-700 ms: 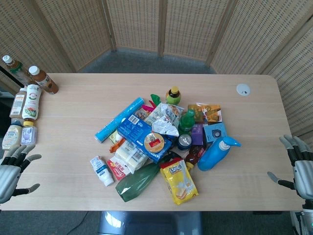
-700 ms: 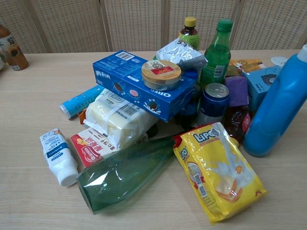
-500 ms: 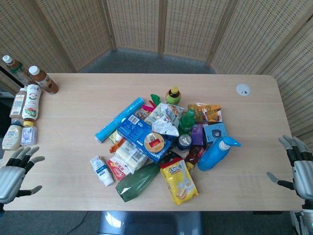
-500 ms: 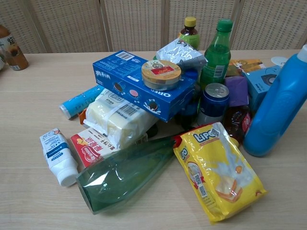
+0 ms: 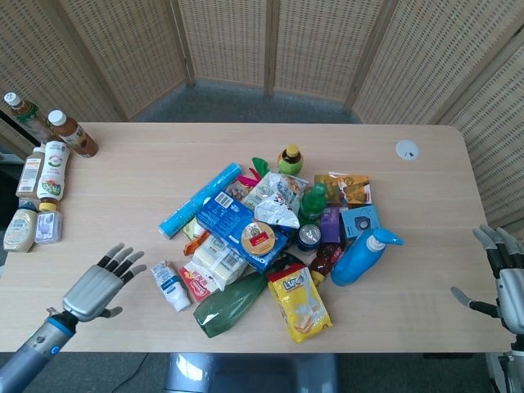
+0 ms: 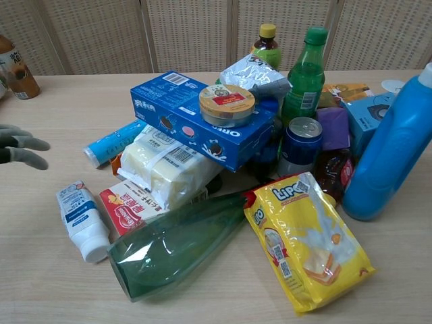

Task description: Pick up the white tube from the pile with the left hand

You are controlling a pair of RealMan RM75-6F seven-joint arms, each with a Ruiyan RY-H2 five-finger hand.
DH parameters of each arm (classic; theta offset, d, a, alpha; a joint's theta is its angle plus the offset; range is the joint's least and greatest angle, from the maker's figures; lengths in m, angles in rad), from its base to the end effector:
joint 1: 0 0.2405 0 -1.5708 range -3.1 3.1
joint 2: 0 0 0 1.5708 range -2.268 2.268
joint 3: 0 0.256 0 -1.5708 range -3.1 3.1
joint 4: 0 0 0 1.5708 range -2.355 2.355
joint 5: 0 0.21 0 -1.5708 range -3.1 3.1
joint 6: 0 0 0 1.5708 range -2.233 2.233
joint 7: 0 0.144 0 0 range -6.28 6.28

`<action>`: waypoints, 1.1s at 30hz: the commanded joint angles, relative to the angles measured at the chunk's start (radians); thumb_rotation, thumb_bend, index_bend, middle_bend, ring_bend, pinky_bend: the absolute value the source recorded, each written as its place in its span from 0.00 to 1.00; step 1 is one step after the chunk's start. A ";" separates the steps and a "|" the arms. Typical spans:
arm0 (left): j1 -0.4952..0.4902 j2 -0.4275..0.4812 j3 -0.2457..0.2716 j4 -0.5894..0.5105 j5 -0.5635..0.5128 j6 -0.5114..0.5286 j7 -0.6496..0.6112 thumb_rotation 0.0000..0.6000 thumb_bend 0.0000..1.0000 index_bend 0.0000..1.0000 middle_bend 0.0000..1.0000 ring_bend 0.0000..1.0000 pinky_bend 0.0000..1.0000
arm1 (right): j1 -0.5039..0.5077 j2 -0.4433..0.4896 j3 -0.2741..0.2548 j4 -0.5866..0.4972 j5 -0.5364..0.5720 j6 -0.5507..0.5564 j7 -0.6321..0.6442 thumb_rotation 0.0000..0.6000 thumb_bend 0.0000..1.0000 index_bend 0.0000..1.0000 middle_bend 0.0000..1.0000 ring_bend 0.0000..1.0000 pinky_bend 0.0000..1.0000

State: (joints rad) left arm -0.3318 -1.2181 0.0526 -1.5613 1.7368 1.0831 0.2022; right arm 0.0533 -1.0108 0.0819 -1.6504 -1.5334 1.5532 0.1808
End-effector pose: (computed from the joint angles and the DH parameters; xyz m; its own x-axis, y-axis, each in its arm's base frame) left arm -0.2675 0.2092 0.0562 0.6757 0.2583 0.6904 0.6994 -0.5204 -0.4899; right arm -0.3042 -0.1772 0.2011 0.2893 0.0840 0.9536 -0.9556 -0.0322 0.2927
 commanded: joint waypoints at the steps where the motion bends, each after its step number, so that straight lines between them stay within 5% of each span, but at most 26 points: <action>1: -0.057 -0.065 -0.043 -0.003 -0.072 -0.079 0.072 1.00 0.04 0.18 0.00 0.00 0.00 | -0.001 0.002 0.001 0.002 0.001 0.000 0.007 1.00 0.00 0.00 0.00 0.00 0.00; 13: -0.111 -0.152 -0.075 -0.002 -0.241 -0.166 0.241 1.00 0.04 0.17 0.00 0.00 0.00 | -0.005 0.009 0.008 0.010 0.008 0.006 0.037 1.00 0.00 0.00 0.00 0.00 0.00; 33: -0.132 -0.216 -0.045 0.071 -0.308 -0.155 0.251 1.00 0.04 0.17 0.00 0.00 0.00 | -0.006 0.007 0.009 0.008 0.010 0.002 0.031 1.00 0.00 0.00 0.00 0.00 0.00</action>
State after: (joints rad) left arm -0.4597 -1.4296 0.0081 -1.4929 1.4331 0.9306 0.4482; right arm 0.0471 -1.0034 0.0909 -1.6422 -1.5240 1.5551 0.2111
